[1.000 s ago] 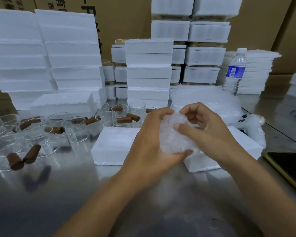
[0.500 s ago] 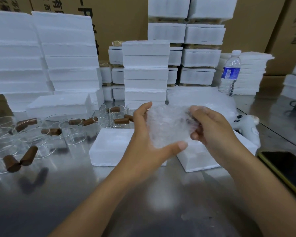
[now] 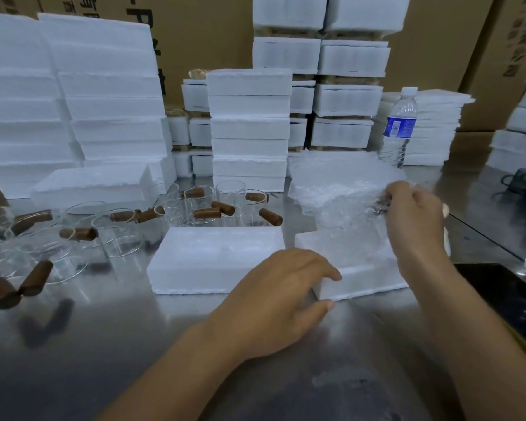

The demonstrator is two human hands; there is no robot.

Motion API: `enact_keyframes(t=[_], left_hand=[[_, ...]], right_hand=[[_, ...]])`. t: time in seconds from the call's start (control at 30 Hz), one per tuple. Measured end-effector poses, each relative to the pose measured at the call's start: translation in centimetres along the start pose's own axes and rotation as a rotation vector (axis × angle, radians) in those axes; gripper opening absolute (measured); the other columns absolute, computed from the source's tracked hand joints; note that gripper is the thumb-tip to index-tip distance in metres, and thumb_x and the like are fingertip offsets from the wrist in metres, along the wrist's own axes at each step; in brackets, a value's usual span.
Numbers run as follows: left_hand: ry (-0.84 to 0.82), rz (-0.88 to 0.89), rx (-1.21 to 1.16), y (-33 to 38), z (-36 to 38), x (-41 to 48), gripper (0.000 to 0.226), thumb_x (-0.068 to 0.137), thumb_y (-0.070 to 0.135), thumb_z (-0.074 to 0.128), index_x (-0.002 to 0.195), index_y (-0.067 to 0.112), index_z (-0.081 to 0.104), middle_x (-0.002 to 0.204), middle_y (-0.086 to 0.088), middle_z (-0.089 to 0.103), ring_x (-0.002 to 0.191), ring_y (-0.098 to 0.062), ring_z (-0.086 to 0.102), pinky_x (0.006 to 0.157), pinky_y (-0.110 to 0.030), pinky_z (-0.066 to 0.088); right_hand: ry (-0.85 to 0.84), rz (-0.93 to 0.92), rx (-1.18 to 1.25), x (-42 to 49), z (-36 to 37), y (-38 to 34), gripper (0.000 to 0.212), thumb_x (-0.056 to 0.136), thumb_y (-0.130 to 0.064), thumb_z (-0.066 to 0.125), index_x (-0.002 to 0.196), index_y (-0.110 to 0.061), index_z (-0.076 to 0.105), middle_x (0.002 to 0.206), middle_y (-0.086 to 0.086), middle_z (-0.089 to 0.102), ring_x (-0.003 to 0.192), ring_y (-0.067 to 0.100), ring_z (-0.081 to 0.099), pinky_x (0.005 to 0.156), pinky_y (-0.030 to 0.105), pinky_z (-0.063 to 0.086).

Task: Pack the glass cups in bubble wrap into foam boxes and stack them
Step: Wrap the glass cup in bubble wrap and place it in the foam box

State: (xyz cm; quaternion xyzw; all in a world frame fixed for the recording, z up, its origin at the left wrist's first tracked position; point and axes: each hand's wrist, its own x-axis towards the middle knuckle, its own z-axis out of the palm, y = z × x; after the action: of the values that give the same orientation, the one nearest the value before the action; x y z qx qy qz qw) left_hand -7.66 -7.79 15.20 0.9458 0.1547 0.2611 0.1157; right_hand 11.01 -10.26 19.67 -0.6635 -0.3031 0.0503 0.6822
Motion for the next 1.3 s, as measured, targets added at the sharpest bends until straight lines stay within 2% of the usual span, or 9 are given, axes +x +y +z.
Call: enact_keyframes(t=[0.1,0.27,0.37,0.47,0.67,0.83,0.97,1.1,1.3], left_hand=[[0.048,-0.040,-0.006,-0.6,-0.5,0.0,0.028,0.091,0.034,0.060,0.119,0.029,0.059,0.118,0.015,0.058,0.108,0.002,0.042,0.093,-0.014,0.031],[0.118,-0.147,0.018,-1.8,-1.4,0.1,0.021,0.079,0.035,0.075,0.095,0.037,0.061,0.088,0.017,0.062,0.088,-0.003,0.047,0.083,-0.017,0.033],[0.136,-0.230,-0.033,-2.4,-1.9,0.0,0.029,0.073,0.040,0.079,0.076,0.047,0.051,0.077,0.020,0.061,0.082,-0.003,0.052,0.075,-0.015,0.038],[0.140,-0.281,-0.087,-2.5,-2.0,-0.1,0.031,0.071,0.042,0.080,0.070,0.047,0.049,0.074,0.021,0.060,0.078,-0.003,0.055,0.070,-0.017,0.043],[0.139,-0.314,-0.150,-2.6,-1.9,0.0,0.030,0.071,0.039,0.080,0.069,0.043,0.050,0.074,0.018,0.061,0.076,-0.005,0.058,0.074,-0.032,0.050],[0.235,-0.309,-0.296,-2.8,-2.0,0.0,0.014,0.081,0.034,0.071,0.080,0.037,0.058,0.078,0.015,0.064,0.079,-0.002,0.058,0.072,-0.013,0.043],[0.440,-0.390,-0.325,-3.3,-2.7,0.1,0.019,0.094,0.019,0.054,0.086,0.037,0.055,0.080,0.014,0.061,0.078,-0.001,0.057,0.067,-0.012,0.042],[0.232,-0.535,-0.139,-3.9,-2.6,-0.3,0.013,0.092,0.029,0.055,0.102,0.035,0.050,0.082,0.013,0.055,0.078,-0.004,0.055,0.066,-0.020,0.041],[0.113,-0.633,0.020,-3.7,-2.4,-0.5,0.023,0.087,0.046,0.054,0.105,0.043,0.040,0.080,0.015,0.055,0.080,-0.005,0.054,0.067,-0.027,0.039]], right_hand=[[-0.135,-0.019,-0.039,-0.4,0.5,0.3,0.029,0.087,-0.017,0.045,0.059,-0.017,0.047,0.040,-0.021,0.049,0.038,-0.007,0.042,0.035,0.008,0.027],[-0.473,0.068,-0.038,-0.6,1.0,0.4,0.031,0.091,-0.012,0.045,0.061,-0.015,0.050,0.044,-0.007,0.047,0.036,0.006,0.039,0.048,0.021,0.035],[-0.603,0.055,-0.203,-0.6,1.0,0.8,0.023,0.093,-0.016,0.046,0.072,-0.016,0.056,0.056,0.000,0.052,0.043,0.009,0.048,0.057,0.027,0.038],[-0.581,-0.042,-0.337,-0.3,0.6,1.3,0.013,0.092,-0.022,0.052,0.079,-0.021,0.057,0.066,-0.004,0.056,0.053,0.007,0.053,0.047,0.018,0.038],[-0.493,-0.100,-0.494,-0.6,0.8,2.2,0.017,0.087,-0.032,0.063,0.079,-0.019,0.057,0.073,-0.008,0.056,0.063,0.008,0.051,0.051,0.024,0.033],[-0.450,-0.106,-0.474,-0.4,0.8,2.3,0.019,0.080,-0.034,0.070,0.084,-0.021,0.057,0.078,-0.007,0.055,0.066,0.010,0.052,0.053,0.023,0.036],[-0.280,-0.111,-0.308,0.0,0.6,2.1,0.019,0.082,-0.026,0.067,0.096,-0.023,0.056,0.073,-0.011,0.057,0.065,0.008,0.054,0.058,0.026,0.042],[-0.147,-0.032,-0.379,0.8,0.0,2.5,0.019,0.086,-0.017,0.056,0.104,-0.020,0.056,0.080,-0.005,0.059,0.065,0.012,0.053,0.057,0.027,0.039],[-0.267,0.086,-0.766,1.3,-1.4,2.9,0.032,0.085,-0.019,0.055,0.117,-0.019,0.057,0.103,0.005,0.058,0.093,0.024,0.052,0.078,0.030,0.043]])
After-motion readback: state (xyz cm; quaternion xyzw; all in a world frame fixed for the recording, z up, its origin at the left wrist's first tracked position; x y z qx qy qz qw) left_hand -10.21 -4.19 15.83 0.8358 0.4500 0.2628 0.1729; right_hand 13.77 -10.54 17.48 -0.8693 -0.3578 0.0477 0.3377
